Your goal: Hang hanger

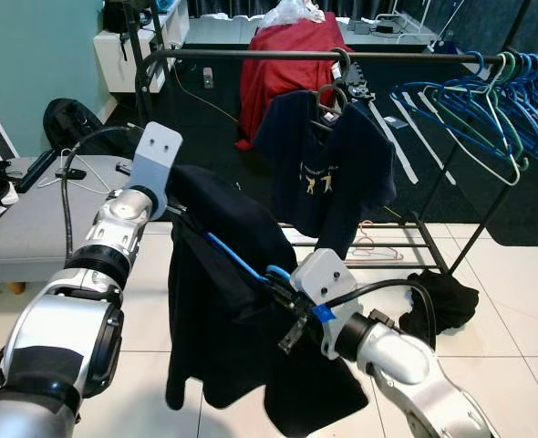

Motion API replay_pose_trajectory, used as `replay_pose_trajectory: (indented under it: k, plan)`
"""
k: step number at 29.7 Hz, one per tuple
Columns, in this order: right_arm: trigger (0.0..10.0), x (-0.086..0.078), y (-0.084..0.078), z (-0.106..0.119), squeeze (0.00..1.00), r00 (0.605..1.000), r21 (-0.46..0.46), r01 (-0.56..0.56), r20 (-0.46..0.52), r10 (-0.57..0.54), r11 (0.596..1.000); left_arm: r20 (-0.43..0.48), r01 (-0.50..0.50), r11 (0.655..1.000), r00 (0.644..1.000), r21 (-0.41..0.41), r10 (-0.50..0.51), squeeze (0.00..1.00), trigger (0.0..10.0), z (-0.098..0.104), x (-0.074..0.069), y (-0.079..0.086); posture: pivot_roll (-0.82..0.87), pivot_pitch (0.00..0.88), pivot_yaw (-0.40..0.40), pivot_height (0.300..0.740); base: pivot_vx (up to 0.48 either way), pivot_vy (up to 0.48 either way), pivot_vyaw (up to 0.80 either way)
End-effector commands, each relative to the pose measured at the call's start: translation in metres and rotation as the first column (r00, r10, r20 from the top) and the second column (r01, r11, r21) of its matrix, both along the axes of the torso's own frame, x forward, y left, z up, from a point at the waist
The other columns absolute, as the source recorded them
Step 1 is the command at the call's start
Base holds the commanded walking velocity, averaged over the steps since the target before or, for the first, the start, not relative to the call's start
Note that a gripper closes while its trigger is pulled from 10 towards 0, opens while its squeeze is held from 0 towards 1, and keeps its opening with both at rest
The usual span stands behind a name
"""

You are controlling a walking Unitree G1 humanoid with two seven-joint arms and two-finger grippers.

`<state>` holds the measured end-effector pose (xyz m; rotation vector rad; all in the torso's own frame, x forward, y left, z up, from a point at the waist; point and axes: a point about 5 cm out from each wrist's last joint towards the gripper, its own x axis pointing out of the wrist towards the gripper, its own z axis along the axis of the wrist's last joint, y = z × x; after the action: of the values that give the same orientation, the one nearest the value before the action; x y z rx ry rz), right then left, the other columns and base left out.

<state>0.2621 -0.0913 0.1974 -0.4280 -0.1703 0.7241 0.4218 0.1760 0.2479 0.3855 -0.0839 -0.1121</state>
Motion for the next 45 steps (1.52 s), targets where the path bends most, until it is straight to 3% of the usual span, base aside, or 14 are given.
replay_pose_trajectory:
  k: [1, 6, 11, 13, 15, 17, 19, 21, 26, 29, 32, 34, 37, 45]
  plan:
    - [10.0, 0.000, 0.000, 0.013, 0.00, 0.994, 0.017, -0.003, 0.107, 0.001, 1.000, 0.043, 0.040, 0.999, 0.998, 0.015, -0.041, 0.00, 0.0, 0.010, 0.001, -0.008, -0.02, 0.162, 0.040, 0.740, 0.000, 0.000, 0.00]
    - [10.0, -0.003, -0.003, 0.019, 0.00, 0.977, 0.049, 0.084, 0.192, -0.092, 0.995, 0.046, 0.000, 0.999, 0.999, 0.038, -0.002, 0.00, 0.7, 0.007, 0.001, -0.006, -0.03, 0.164, 0.038, 0.740, 0.000, 0.000, 0.00]
    - [10.0, -0.004, -0.011, 0.017, 0.00, 0.974, 0.163, 0.157, 0.140, -0.180, 0.974, 0.058, -0.029, 0.998, 0.998, 0.054, 0.026, 0.00, 0.1, 0.009, 0.001, -0.002, -0.03, 0.167, 0.044, 0.740, 0.000, 0.000, 0.00]
    - [10.0, -0.008, -0.022, 0.038, 0.00, 0.925, 0.293, 0.193, 0.263, -0.273, 0.936, 0.047, -0.028, 0.999, 0.999, 0.042, 0.026, 0.00, 0.0, 0.008, 0.001, -0.002, -0.03, 0.165, 0.047, 0.740, 0.000, 0.000, 0.00]
    - [10.0, -0.010, -0.025, 0.043, 0.00, 0.902, 0.319, 0.204, 0.307, -0.305, 0.926, 0.042, -0.027, 0.999, 0.999, 0.037, 0.025, 0.00, 0.0, 0.008, 0.001, -0.002, -0.03, 0.164, 0.046, 0.740, 0.000, 0.000, 0.00]
    - [10.0, -0.014, -0.025, 0.045, 0.00, 0.889, 0.310, 0.182, 0.354, -0.291, 0.933, 0.036, -0.032, 0.999, 0.999, 0.036, 0.030, 0.00, 0.0, 0.007, 0.001, -0.002, -0.03, 0.165, 0.044, 0.740, 0.000, 0.000, 0.00]
    - [10.0, -0.019, -0.017, 0.035, 0.00, 0.929, 0.293, 0.103, 0.313, -0.196, 0.951, 0.018, -0.052, 0.998, 0.999, 0.040, 0.051, 0.00, 0.0, 0.004, 0.001, 0.000, -0.03, 0.164, 0.042, 0.740, 0.000, 0.000, 0.00]
    - [10.0, -0.025, 0.002, 0.006, 0.00, 0.984, 0.128, -0.048, 0.176, 0.025, 0.991, 0.018, -0.054, 0.998, 0.998, 0.040, 0.053, 0.00, 0.0, 0.005, 0.002, -0.001, -0.04, 0.164, 0.043, 0.740, 0.000, 0.000, 0.00]
    - [10.0, -0.018, 0.000, -0.010, 0.00, 0.999, 0.062, -0.040, -0.014, 0.040, 0.997, 0.064, -0.017, 0.998, 0.998, 0.052, 0.014, 0.00, 0.0, 0.017, 0.003, -0.012, -0.03, 0.165, 0.044, 0.740, 0.000, 0.000, 0.00]
    - [10.0, -0.017, -0.001, -0.013, 0.00, 0.999, 0.038, -0.034, -0.037, 0.035, 0.999, 0.071, -0.015, 0.998, 0.997, 0.054, 0.011, 0.00, 0.0, 0.019, 0.003, -0.012, -0.03, 0.165, 0.044, 0.740, 0.000, 0.000, 0.00]
    - [10.0, -0.015, -0.004, -0.004, 0.00, 1.000, 0.104, -0.027, 0.012, 0.026, 0.994, 0.083, -0.013, 0.999, 0.997, 0.051, 0.009, 0.00, 0.0, 0.022, 0.003, -0.013, -0.03, 0.166, 0.045, 0.740, 0.000, 0.000, 0.00]
    - [10.0, -0.015, -0.008, 0.019, 0.00, 0.992, 0.265, -0.037, 0.128, 0.003, 0.964, 0.088, -0.009, 0.999, 0.996, 0.052, 0.005, 0.00, 0.0, 0.025, 0.003, -0.013, -0.03, 0.168, 0.044, 0.740, 0.000, 0.000, 0.00]
    - [10.0, -0.020, -0.007, 0.033, 0.00, 0.982, 0.341, -0.083, 0.187, 0.019, 0.936, 0.079, -0.009, 0.999, 0.997, 0.053, 0.005, 0.00, 0.0, 0.023, 0.003, -0.013, -0.03, 0.167, 0.045, 0.740, 0.000, 0.000, 0.00]
    - [10.0, -0.033, 0.009, 0.034, 0.00, 0.966, 0.277, -0.218, 0.196, 0.167, 0.936, 0.032, -0.003, 0.997, 0.999, 0.079, 0.000, 0.00, 0.0, 0.010, 0.003, -0.014, -0.03, 0.171, 0.046, 0.740, 0.000, 0.000, 0.00]
